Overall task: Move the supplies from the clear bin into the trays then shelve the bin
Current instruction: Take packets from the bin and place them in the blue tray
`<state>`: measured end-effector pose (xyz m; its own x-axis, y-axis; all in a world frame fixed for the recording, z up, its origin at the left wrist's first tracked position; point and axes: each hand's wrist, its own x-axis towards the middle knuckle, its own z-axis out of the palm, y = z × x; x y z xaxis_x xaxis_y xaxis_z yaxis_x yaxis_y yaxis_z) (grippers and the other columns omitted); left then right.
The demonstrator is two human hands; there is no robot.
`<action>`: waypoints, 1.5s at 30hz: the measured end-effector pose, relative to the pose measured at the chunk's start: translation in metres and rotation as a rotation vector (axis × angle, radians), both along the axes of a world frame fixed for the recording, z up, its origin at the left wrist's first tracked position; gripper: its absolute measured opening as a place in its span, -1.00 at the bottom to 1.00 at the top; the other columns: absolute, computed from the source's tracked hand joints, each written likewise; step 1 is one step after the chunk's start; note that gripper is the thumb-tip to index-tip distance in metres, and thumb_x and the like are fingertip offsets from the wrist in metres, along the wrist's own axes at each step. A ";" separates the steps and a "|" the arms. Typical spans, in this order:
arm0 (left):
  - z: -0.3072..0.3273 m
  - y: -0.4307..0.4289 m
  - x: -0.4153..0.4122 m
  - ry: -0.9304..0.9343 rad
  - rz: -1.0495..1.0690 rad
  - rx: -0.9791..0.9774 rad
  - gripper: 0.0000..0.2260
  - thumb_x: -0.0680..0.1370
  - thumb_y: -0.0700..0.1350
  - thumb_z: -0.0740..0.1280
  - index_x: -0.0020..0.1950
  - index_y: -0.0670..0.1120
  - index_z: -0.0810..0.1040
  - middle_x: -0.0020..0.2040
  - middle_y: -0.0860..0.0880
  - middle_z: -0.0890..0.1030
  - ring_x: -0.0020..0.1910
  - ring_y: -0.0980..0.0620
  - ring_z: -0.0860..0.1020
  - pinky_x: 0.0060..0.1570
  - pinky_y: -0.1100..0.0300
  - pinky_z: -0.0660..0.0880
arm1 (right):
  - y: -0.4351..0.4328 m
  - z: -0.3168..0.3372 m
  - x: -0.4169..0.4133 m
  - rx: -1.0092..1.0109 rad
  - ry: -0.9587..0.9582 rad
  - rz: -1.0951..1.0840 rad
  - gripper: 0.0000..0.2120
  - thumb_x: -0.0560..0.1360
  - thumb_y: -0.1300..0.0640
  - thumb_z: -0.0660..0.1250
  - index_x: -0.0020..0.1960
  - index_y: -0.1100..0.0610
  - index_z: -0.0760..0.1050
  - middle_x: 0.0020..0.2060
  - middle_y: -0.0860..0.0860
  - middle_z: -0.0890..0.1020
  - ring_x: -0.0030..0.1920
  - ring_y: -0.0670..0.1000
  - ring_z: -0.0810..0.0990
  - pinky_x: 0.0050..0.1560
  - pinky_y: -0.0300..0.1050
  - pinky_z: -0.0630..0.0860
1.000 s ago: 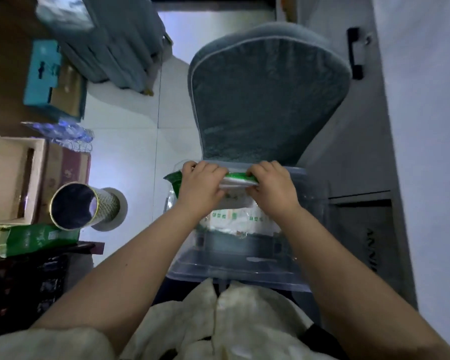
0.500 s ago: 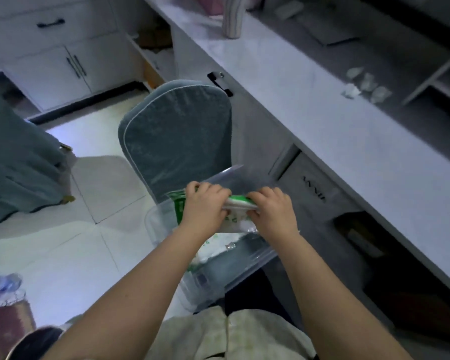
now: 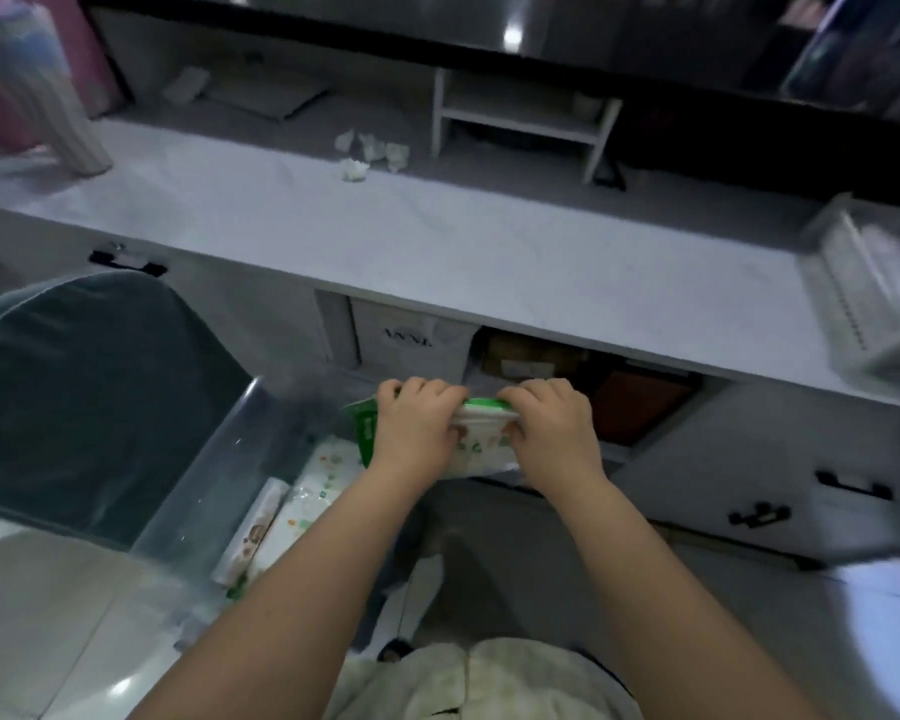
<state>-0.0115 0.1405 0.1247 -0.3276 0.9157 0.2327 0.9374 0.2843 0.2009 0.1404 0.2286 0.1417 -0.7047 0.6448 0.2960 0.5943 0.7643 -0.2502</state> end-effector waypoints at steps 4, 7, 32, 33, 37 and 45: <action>0.019 0.055 0.057 0.020 -0.130 0.020 -0.68 0.38 0.00 0.45 0.12 0.08 0.55 0.03 0.08 0.61 0.05 -0.03 0.51 0.03 0.04 0.14 | 0.029 0.012 0.069 -0.005 0.021 -0.154 -0.68 0.34 0.25 0.42 0.09 0.10 0.58 -0.03 0.03 0.61 0.01 0.16 0.49 -0.03 0.05 0.40; 0.038 0.105 0.117 0.025 -0.240 0.034 -0.68 0.42 -0.01 0.40 0.18 0.09 0.53 0.08 0.09 0.60 0.09 -0.02 0.49 0.09 0.02 0.15 | 0.058 0.028 0.135 -0.005 0.064 -0.276 -0.66 0.38 0.23 0.38 0.16 0.08 0.56 0.03 0.02 0.60 0.09 0.15 0.46 0.09 0.07 0.35; 0.155 0.412 0.543 0.011 -0.571 0.222 -0.74 0.42 0.01 0.43 0.10 0.07 0.57 0.01 0.02 0.60 0.07 -0.09 0.48 0.09 -0.01 0.16 | 0.286 0.127 0.591 0.243 -0.004 -0.670 -0.49 0.39 0.13 0.43 0.32 0.07 0.44 0.23 0.10 0.50 0.23 0.18 0.40 0.22 0.10 0.30; 0.157 0.428 0.544 0.020 -0.565 0.229 -0.74 0.42 0.00 0.43 0.10 0.07 0.57 0.01 0.02 0.60 0.07 -0.09 0.48 0.09 0.00 0.15 | 0.300 0.128 0.591 0.247 -0.006 -0.672 -0.48 0.38 0.14 0.43 0.32 0.09 0.44 0.23 0.11 0.50 0.23 0.20 0.41 0.21 0.12 0.31; 0.160 0.496 0.546 0.057 -0.542 0.275 -0.74 0.39 -0.02 0.45 0.06 0.09 0.57 0.01 0.03 0.60 0.07 -0.08 0.47 0.07 0.02 0.13 | 0.361 0.123 0.590 0.251 -0.024 -0.675 -0.41 0.37 0.14 0.44 0.36 0.08 0.37 0.28 0.10 0.45 0.26 0.18 0.35 0.25 0.13 0.30; 0.163 0.650 0.550 0.011 -0.538 0.249 -0.71 0.44 -0.07 0.38 0.16 0.09 0.54 0.06 0.04 0.58 0.09 -0.05 0.45 0.14 0.00 0.15 | 0.513 0.137 0.601 0.250 -0.188 -0.732 -0.37 0.47 0.18 0.31 0.49 -0.01 0.18 0.45 0.11 0.25 0.37 0.18 0.22 0.31 0.09 0.16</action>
<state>0.5388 0.7901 0.2877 0.1717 0.8699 0.4624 0.9392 -0.2862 0.1896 0.7411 0.7411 0.2784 -0.1801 0.8933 0.4118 0.9825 0.1836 0.0314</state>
